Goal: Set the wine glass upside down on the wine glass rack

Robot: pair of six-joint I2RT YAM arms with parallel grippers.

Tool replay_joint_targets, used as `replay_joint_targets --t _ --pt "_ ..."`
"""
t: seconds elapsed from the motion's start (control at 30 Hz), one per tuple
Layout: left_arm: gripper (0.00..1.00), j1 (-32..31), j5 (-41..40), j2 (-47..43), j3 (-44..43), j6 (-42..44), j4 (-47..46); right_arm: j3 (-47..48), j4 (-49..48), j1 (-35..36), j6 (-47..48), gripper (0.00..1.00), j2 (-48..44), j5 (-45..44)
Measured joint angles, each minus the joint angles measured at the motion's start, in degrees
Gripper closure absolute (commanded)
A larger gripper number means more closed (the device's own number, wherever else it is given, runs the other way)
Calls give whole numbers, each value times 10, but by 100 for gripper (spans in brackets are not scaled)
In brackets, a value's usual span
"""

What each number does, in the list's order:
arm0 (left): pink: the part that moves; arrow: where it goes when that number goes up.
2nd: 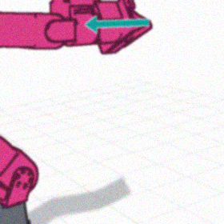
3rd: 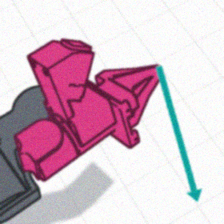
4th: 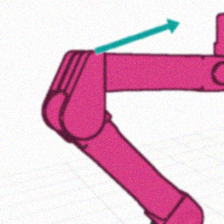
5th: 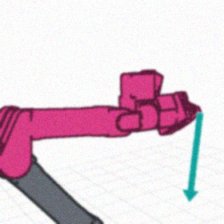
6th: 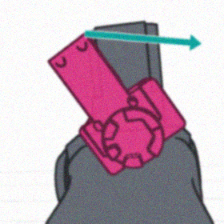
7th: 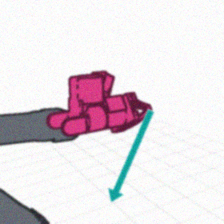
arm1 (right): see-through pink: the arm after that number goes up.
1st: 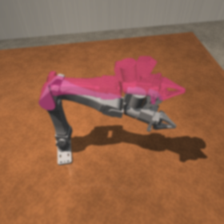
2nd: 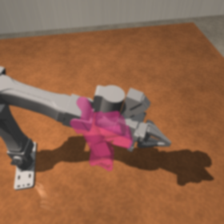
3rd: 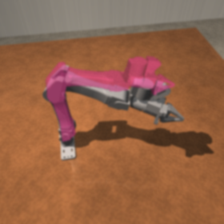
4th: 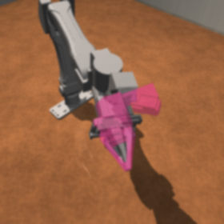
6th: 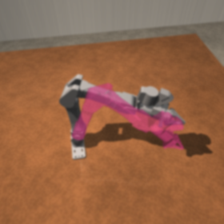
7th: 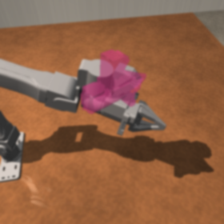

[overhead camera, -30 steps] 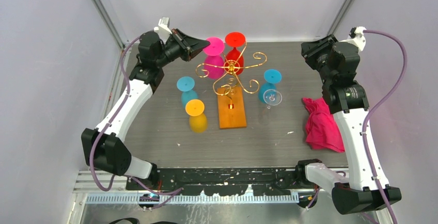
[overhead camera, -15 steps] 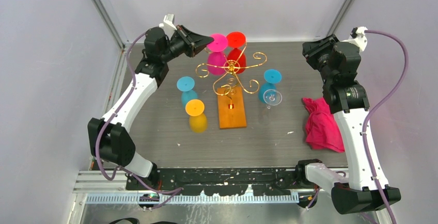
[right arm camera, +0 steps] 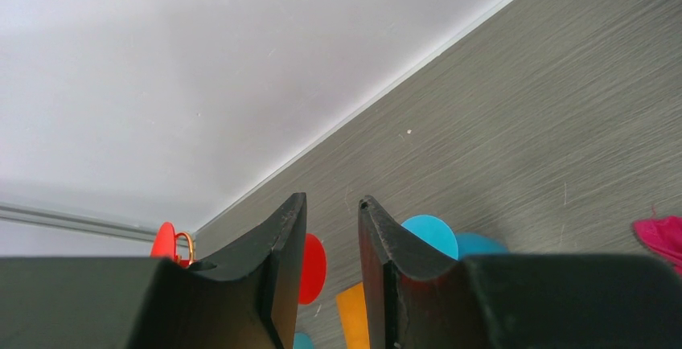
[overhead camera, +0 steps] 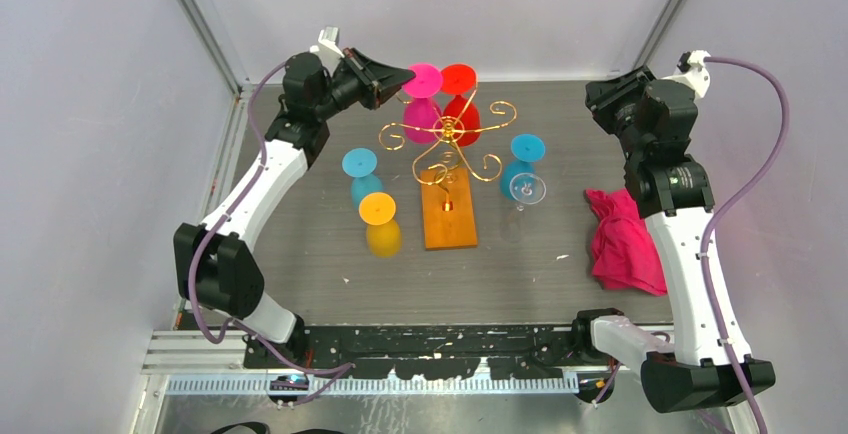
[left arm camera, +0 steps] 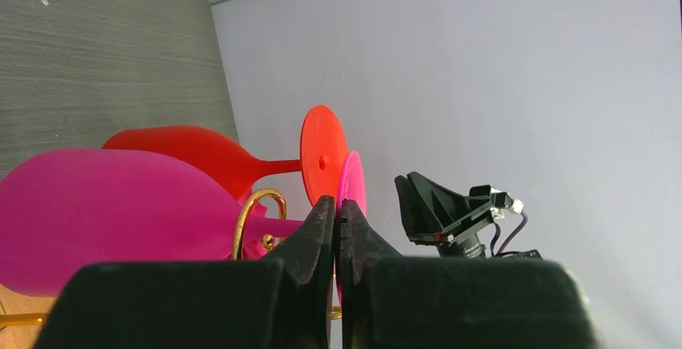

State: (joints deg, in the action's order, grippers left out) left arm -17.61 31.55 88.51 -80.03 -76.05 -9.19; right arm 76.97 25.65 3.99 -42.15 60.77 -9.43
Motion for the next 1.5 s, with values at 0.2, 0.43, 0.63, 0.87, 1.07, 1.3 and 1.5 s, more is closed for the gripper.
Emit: replay_joint_targets --t 0.2,0.43,0.63,0.87,1.07,1.3,1.5 --pt "99 5 -16 0 1 0 -1 0 0 0 0 64 0 0" --pt "99 17 -33 0 16 0 -4 0 -1 0 0 64 0 0" --pt "99 21 -41 -2 26 -1 -4 1 -1 0 0 64 0 0" --pt "100 22 -46 -18 39 -1 -4 1 -1 0 0 64 0 0" --pt "100 23 -50 -39 53 -1 -4 1 -1 0 0 64 0 0" --pt "100 24 -50 -58 69 -1 -4 1 -1 0 0 64 -3 0" --pt "99 24 -50 -63 87 -1 -3 1 0 0 0 64 -12 0"
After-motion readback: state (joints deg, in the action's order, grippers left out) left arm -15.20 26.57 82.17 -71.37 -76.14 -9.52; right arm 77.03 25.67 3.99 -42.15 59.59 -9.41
